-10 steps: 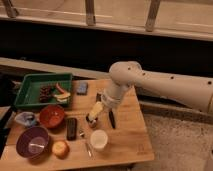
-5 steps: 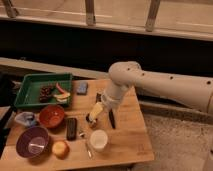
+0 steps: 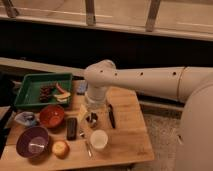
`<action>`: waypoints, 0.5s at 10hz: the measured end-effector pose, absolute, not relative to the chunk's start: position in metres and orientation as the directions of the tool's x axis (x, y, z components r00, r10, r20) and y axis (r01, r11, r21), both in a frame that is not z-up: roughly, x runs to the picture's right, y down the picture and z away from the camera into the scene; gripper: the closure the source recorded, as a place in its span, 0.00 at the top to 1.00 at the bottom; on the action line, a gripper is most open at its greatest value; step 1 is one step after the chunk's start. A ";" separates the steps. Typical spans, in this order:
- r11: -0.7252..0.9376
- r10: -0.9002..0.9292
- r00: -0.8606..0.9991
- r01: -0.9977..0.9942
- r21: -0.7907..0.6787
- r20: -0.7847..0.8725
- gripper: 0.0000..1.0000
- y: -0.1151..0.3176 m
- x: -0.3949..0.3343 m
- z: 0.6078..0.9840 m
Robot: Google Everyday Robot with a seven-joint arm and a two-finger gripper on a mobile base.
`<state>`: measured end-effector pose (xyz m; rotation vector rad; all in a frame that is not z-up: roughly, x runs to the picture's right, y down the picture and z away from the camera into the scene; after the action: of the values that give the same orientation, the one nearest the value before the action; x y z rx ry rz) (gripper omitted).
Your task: Place fork in purple bowl
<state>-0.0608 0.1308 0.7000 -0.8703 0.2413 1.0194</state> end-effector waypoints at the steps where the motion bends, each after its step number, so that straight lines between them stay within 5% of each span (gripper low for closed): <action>1: 0.245 0.628 0.547 -0.814 -0.527 -0.553 0.80 0.137 -0.069 0.702; 5: 0.276 0.597 0.555 -0.820 -0.501 -0.579 0.80 0.171 -0.087 0.712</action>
<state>-0.0867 0.1707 0.7117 -0.8596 0.3010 0.9710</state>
